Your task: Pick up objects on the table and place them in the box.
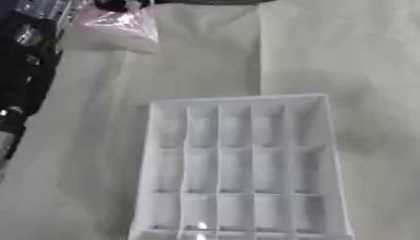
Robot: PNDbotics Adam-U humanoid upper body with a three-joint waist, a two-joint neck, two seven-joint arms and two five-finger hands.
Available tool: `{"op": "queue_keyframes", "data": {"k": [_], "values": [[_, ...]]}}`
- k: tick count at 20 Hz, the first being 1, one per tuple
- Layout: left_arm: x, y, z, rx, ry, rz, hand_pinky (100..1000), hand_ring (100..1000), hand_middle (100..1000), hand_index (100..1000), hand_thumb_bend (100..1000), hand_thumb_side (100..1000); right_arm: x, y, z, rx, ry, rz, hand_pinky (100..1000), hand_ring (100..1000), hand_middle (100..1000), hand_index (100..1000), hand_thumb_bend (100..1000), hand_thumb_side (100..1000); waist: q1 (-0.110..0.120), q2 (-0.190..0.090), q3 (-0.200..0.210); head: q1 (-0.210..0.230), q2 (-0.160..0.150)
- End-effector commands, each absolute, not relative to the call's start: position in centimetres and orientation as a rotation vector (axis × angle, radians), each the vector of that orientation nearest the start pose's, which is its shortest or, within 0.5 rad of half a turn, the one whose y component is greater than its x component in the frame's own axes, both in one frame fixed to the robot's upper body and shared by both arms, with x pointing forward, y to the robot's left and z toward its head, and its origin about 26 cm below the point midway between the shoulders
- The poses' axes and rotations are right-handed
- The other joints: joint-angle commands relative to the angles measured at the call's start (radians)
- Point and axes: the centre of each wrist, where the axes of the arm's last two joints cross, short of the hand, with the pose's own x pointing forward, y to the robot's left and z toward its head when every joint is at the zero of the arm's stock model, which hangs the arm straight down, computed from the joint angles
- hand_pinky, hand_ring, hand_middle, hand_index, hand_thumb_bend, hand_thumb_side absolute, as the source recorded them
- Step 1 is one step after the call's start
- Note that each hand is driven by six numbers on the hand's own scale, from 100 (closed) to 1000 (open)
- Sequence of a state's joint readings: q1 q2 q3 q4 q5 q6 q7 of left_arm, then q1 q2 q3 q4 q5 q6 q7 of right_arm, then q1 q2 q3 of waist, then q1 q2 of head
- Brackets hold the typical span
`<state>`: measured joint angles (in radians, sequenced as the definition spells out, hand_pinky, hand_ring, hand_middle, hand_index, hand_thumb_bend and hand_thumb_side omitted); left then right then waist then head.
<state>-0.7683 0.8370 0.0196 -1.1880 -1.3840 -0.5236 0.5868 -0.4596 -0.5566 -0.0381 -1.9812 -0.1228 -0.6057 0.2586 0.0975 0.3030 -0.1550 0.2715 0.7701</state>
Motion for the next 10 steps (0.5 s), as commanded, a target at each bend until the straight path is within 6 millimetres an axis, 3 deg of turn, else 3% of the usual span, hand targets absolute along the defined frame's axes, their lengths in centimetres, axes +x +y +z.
{"op": "queue_keyframes", "data": {"k": [1, 6, 10], "values": [[38.7, 44.1, 32.6, -2.017, 1.791, 1.354, 100, 100, 100, 155, 667, 100, 30.2, -29.0, 27.9, 0.094, 3.011, -1.125, 662, 770, 813, 795, 100, 891, -0.001, -0.029, 0.002, -0.018, 0.000], [38.1, 44.3, 33.9, -2.052, 1.827, 1.266, 100, 100, 100, 138, 657, 100, 30.2, -29.0, 27.9, 0.095, 3.013, -1.129, 662, 770, 814, 795, 100, 891, 0.000, -0.033, 0.004, -0.020, 0.000], [37.8, 43.7, 33.5, -1.904, 2.119, 1.255, 100, 100, 100, 119, 666, 100, 30.2, -29.1, 27.9, 0.099, 3.016, -1.130, 662, 770, 814, 795, 100, 891, 0.000, -0.033, 0.007, -0.023, 0.000]]}}
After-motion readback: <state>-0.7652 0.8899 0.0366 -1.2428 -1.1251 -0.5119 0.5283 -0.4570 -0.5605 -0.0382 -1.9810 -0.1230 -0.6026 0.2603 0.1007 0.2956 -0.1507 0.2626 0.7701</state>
